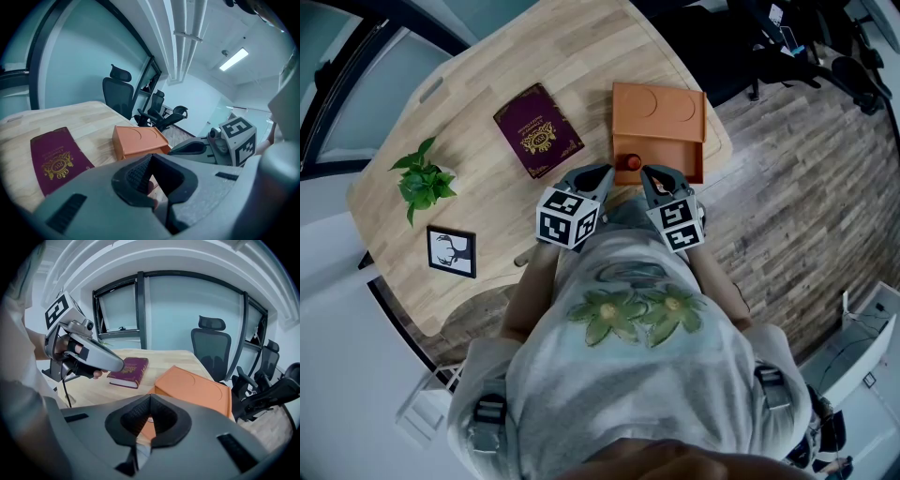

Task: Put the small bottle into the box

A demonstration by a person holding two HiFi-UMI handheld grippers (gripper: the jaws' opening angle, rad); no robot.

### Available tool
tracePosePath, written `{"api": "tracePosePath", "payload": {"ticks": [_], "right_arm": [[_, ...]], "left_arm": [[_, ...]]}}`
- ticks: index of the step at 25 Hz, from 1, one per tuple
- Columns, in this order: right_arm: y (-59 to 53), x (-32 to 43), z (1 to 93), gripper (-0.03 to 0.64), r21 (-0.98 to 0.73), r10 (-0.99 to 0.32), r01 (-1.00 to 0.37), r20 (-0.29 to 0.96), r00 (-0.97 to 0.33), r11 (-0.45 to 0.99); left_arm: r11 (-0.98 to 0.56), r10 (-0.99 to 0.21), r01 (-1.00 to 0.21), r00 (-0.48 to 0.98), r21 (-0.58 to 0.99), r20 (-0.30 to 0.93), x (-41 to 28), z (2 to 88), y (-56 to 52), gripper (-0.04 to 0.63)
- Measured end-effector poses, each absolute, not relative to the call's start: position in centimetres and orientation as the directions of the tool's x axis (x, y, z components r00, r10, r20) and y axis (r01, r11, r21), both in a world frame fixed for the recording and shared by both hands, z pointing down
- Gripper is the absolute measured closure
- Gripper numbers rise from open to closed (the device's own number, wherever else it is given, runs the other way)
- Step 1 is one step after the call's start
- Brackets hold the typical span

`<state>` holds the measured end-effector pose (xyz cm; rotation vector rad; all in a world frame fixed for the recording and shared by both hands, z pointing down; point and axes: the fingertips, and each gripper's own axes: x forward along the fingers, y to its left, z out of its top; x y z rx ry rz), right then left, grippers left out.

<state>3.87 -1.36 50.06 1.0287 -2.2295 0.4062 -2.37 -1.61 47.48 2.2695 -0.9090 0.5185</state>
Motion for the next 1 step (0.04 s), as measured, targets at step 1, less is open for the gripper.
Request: {"api": "tracePosePath", "payload": {"ticks": [1], "right_arm": [[-1.31,3.86,50.08,0.609,-0.011,-0.565,-0.763,0.665,-0.488,0.646]], "left_arm": [[-0.562,-0.471,-0.719,0.684,0.409,0.557,-2.39,47.5,-1.56,0.588]]}}
